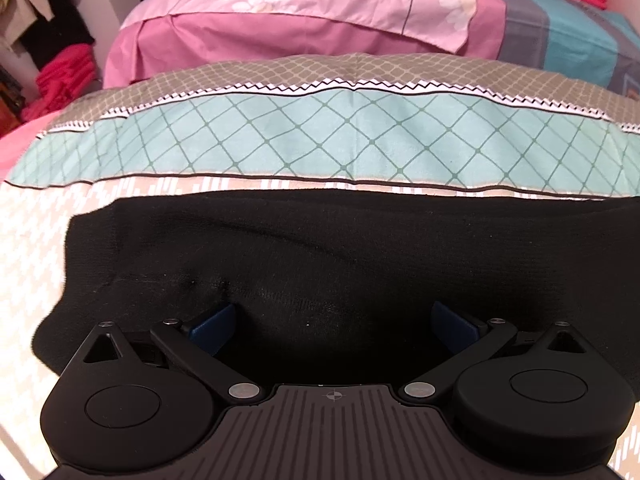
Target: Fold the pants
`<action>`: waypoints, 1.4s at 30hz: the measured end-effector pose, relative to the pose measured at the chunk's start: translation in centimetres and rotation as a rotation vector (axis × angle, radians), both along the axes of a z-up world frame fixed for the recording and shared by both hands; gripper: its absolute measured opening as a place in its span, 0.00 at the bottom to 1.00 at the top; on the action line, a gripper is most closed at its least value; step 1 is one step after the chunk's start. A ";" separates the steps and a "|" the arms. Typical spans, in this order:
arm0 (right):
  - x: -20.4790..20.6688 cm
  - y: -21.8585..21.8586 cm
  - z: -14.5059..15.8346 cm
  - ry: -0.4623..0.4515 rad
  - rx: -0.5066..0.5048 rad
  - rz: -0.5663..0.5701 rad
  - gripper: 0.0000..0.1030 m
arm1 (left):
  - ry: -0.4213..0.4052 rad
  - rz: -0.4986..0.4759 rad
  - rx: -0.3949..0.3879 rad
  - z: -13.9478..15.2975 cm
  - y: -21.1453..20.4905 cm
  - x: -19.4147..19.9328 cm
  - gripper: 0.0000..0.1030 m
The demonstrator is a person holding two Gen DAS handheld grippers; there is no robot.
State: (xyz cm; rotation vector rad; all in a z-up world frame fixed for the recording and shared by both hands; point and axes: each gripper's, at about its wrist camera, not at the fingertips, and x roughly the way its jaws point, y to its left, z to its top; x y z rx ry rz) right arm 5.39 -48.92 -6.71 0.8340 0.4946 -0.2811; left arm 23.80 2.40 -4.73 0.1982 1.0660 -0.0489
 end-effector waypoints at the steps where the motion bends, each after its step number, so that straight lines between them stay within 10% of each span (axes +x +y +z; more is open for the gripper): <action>1: 0.0 -0.1 0.0 -0.011 0.011 -0.009 0.90 | -0.004 0.002 0.017 0.1 -0.3 -0.1 1.00; 21: 0.5 2.7 -0.6 -0.013 -0.184 0.010 0.95 | -0.049 -0.026 0.105 0.3 -1.6 -0.7 1.00; 24: 0.6 3.3 -0.4 0.026 -0.239 -0.026 0.76 | -0.052 -0.028 0.104 0.2 -1.6 -0.7 1.00; 26: 0.6 3.8 -0.4 0.082 -0.309 -0.061 0.45 | -0.053 -0.027 0.098 0.2 -1.5 -0.7 1.00; 31: -0.3 2.9 -0.3 0.093 -0.270 -0.036 0.43 | -0.050 -0.021 0.066 0.1 -1.0 -0.8 1.00; 34: -2.3 2.5 0.8 0.140 -0.263 -0.184 0.74 | -0.037 -0.005 0.026 0.0 -0.4 -0.6 1.00; 36: -3.8 3.9 1.9 0.154 -0.339 -0.299 0.73 | -0.025 0.008 -0.002 0.0 0.0 -0.5 1.00; 42: -1.1 12.1 2.8 0.016 -0.532 0.239 0.73 | -0.023 0.008 -0.008 -0.1 0.1 -0.4 1.00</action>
